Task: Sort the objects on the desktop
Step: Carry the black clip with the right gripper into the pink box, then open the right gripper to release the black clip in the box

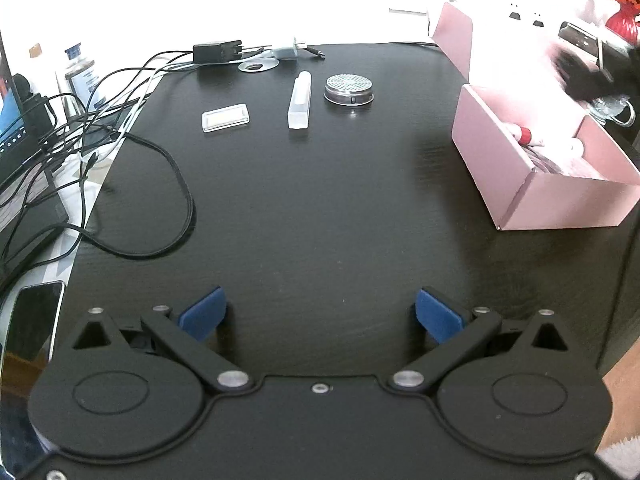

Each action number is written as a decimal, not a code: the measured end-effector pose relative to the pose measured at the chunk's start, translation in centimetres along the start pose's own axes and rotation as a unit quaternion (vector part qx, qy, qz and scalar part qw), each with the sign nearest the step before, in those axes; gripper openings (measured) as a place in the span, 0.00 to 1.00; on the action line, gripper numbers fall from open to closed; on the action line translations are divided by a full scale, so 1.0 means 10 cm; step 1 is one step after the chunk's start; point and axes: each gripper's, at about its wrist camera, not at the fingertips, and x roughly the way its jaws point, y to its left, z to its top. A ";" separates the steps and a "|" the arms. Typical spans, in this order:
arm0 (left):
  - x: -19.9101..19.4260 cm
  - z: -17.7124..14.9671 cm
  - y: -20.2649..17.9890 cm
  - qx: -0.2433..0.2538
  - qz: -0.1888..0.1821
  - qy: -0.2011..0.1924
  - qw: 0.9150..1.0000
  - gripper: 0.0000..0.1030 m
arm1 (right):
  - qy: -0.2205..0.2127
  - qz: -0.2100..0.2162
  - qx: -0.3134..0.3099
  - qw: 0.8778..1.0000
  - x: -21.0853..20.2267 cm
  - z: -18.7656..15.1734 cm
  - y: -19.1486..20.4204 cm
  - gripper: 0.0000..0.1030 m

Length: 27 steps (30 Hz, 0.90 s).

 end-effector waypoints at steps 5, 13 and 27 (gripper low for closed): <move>0.00 0.00 -0.01 -0.005 0.005 0.001 1.000 1.00 | 0.041 -0.066 0.077 0.994 -0.04 -0.23 -0.59 0.23; 0.00 0.01 -0.03 -0.015 0.014 0.003 1.000 1.00 | 0.082 -0.089 0.088 0.989 0.10 -0.38 -0.79 0.23; 0.01 0.03 -0.05 -0.025 0.022 0.007 0.999 1.00 | 0.091 -0.118 0.102 0.983 0.41 -0.25 -0.95 0.23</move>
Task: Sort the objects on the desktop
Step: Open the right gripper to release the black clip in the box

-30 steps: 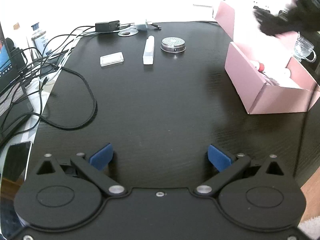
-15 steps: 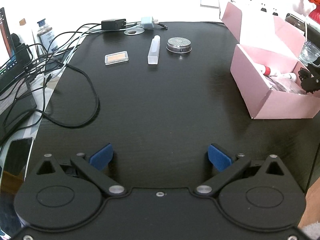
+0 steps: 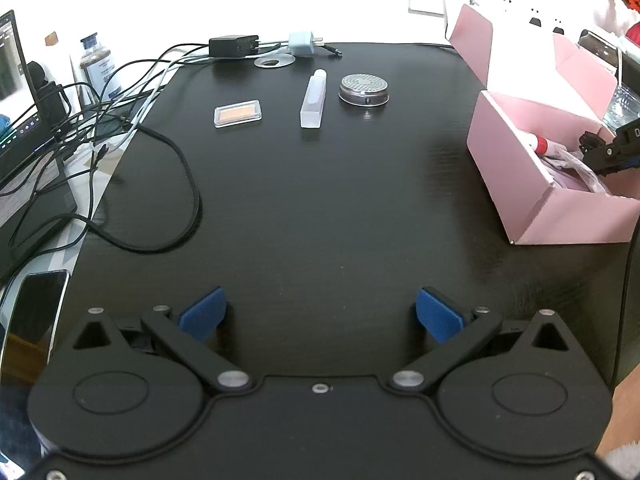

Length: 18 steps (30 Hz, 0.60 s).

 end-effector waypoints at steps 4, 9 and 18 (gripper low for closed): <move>0.00 0.00 0.00 0.000 0.000 0.001 1.000 1.00 | 0.007 -0.005 -0.003 1.000 0.03 0.02 0.00 0.23; 0.01 0.02 0.00 0.000 0.000 0.004 1.000 1.00 | 0.008 -0.003 -0.011 1.000 -0.04 0.01 0.03 0.34; 0.01 0.02 0.00 0.000 0.000 0.008 1.000 1.00 | -0.052 -0.021 -0.053 0.997 -0.39 0.02 0.30 0.85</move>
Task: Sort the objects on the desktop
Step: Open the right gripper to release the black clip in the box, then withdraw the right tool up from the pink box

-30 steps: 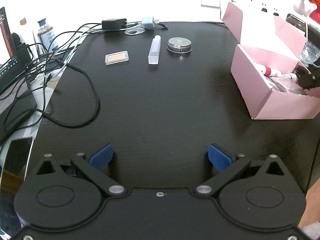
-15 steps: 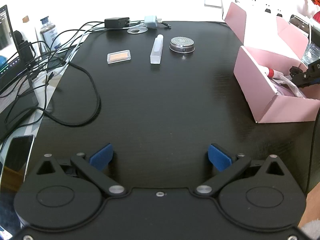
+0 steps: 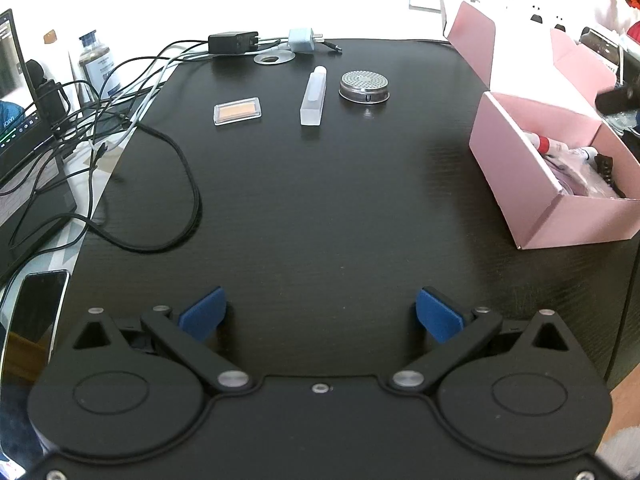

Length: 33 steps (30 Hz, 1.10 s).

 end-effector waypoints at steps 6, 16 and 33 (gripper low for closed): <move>0.00 0.00 0.00 0.000 0.000 0.000 1.000 1.00 | -0.020 0.007 0.009 1.000 -0.17 0.14 0.05 0.90; 0.00 0.00 0.00 -0.001 0.000 -0.003 1.000 1.00 | -0.004 -0.014 0.037 0.999 -0.28 0.28 0.12 0.95; -0.01 -0.01 0.01 0.000 -0.001 -0.004 1.000 1.00 | 0.009 -0.003 0.050 0.999 -0.26 0.31 0.14 0.95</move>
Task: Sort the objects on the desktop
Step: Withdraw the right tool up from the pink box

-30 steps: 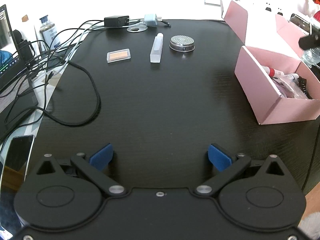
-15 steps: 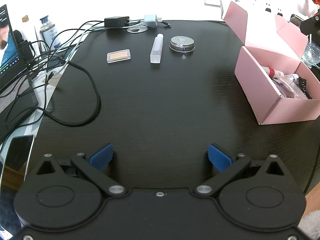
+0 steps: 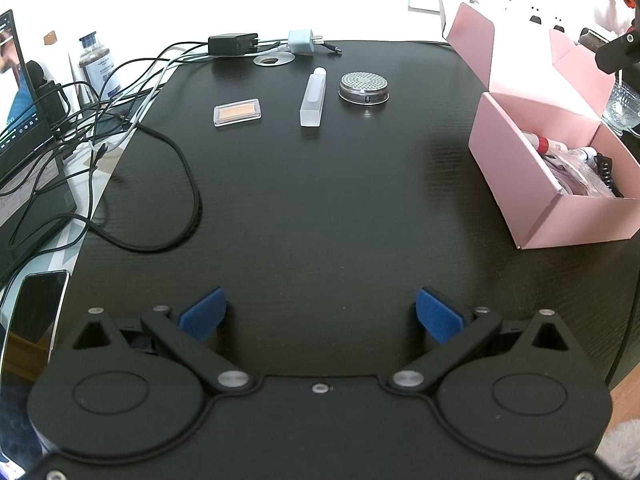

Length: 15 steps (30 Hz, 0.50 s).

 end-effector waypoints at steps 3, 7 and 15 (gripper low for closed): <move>0.00 0.00 0.00 0.000 0.000 0.000 1.000 1.00 | 0.003 0.002 0.001 1.000 0.01 0.00 0.00 0.95; 0.00 0.00 0.00 0.000 0.000 0.001 1.000 1.00 | 0.007 0.004 0.002 1.000 0.02 -0.01 0.01 0.95; 0.01 0.02 -0.01 -0.003 0.003 0.006 1.000 1.00 | 0.033 0.026 0.012 0.999 0.13 -0.13 -0.03 0.95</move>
